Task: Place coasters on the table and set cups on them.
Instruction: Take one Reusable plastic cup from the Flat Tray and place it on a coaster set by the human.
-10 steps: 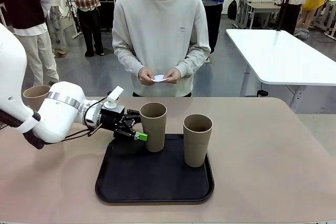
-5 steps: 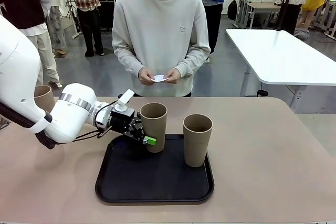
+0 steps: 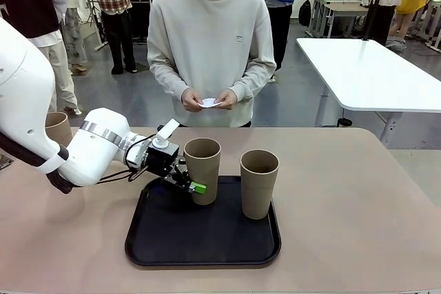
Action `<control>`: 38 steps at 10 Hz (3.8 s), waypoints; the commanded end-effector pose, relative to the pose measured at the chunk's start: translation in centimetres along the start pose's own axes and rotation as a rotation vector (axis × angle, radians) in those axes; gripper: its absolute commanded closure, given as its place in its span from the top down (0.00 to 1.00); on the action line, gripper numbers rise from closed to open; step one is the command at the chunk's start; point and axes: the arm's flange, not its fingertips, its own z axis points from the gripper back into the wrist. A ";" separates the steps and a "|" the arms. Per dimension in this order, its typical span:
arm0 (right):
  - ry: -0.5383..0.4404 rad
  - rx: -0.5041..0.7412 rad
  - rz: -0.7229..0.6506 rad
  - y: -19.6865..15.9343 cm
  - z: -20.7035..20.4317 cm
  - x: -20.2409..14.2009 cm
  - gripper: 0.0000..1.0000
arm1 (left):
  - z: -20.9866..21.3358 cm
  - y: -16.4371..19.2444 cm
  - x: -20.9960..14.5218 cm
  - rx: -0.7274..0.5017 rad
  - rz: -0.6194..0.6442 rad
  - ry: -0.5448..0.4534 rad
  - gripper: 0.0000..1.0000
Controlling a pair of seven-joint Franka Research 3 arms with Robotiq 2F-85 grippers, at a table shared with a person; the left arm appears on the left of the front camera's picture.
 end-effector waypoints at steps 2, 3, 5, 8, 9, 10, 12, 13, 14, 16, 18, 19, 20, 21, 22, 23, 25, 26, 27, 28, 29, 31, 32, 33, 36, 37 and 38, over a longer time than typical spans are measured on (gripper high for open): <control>-0.003 0.020 0.019 0.0 0.0 0.2 1.00 | 0.2 -1.8 3.0 0.006 0.022 0.005 0.25; -0.003 0.020 0.019 0.0 0.0 0.2 1.00 | 0.6 -2.9 6.5 0.055 0.080 0.020 0.25; -0.003 0.020 0.019 0.0 0.0 0.2 1.00 | 1.8 -5.1 13.8 0.120 0.078 0.032 0.25; -0.003 0.020 0.019 0.0 0.0 0.2 1.00 | 3.5 -6.7 20.9 0.158 0.089 0.030 0.25; -0.003 0.020 0.019 0.0 0.0 0.2 1.00 | 3.7 -7.4 21.5 0.160 0.072 0.035 0.25; -0.003 0.020 0.019 0.0 0.0 0.2 1.00 | 3.7 -6.3 21.0 0.133 0.076 0.016 0.25; -0.003 0.020 0.019 0.0 0.0 0.2 1.00 | 3.7 -6.3 21.0 0.133 0.076 0.016 0.25; -0.003 0.020 0.019 0.0 0.0 0.2 1.00 | 3.7 -6.3 21.0 0.133 0.076 0.016 0.25; -0.003 0.020 0.019 0.0 0.0 0.2 1.00 | 3.9 -6.6 21.4 0.139 0.088 0.020 0.84; -0.003 0.020 0.019 0.0 0.0 0.2 1.00 | 6.4 1.5 19.5 0.178 0.002 0.071 0.84; -0.003 0.020 0.019 0.0 0.0 0.2 1.00 | 7.4 5.3 18.5 0.144 -0.023 0.083 0.84; -0.003 0.020 0.019 0.0 0.0 0.2 1.00 | 7.5 7.0 18.2 0.146 -0.034 0.096 0.84; -0.003 0.020 0.019 0.0 0.0 0.2 1.00 | 7.7 9.2 18.1 0.124 -0.040 0.088 0.84; -0.003 0.020 0.019 0.0 0.0 0.2 1.00 | 8.0 10.8 17.8 0.115 -0.038 0.077 0.84; -0.003 0.020 0.019 0.0 0.0 0.2 1.00 | 8.4 12.5 17.3 0.085 -0.020 0.065 0.84; -0.003 0.020 0.019 0.0 0.0 0.2 1.00 | 8.8 13.9 17.0 0.048 -0.001 0.082 0.84; -0.003 0.020 0.019 0.0 0.0 0.2 1.00 | 8.8 14.8 16.5 -0.029 -0.012 0.123 0.84; -0.003 0.020 0.019 0.0 0.0 0.2 1.00 | 8.8 14.8 16.2 -0.071 -0.021 0.151 0.84; -0.003 0.020 0.019 0.0 0.0 0.2 1.00 | 8.9 14.8 16.3 -0.091 -0.021 0.172 0.84; -0.003 0.020 0.019 0.0 0.0 0.2 1.00 | 8.3 13.8 15.5 -0.009 -0.018 0.118 0.84; -0.003 0.020 0.019 0.0 0.0 0.2 1.00 | 8.3 13.8 15.5 -0.009 -0.018 0.118 0.84; -0.003 0.020 0.019 0.0 0.0 0.2 1.00 | 8.3 13.8 15.5 -0.009 -0.018 0.118 0.84; -0.003 0.020 0.019 0.0 0.0 0.2 1.00 | 8.2 14.1 15.4 -0.034 -0.024 0.138 0.84; -0.003 0.020 0.019 0.0 0.0 0.2 1.00 | 8.2 14.5 14.7 -0.078 -0.132 0.150 0.84; -0.003 0.020 0.019 0.0 0.0 0.2 1.00 | 8.9 16.0 12.9 -0.091 -0.170 0.117 0.84; -0.003 0.020 0.019 0.0 0.0 0.2 1.00 | 9.2 17.0 11.7 -0.093 -0.164 0.095 0.84; -0.003 0.020 0.019 0.0 0.0 0.2 1.00 | 9.5 18.0 10.7 -0.086 -0.153 0.083 0.84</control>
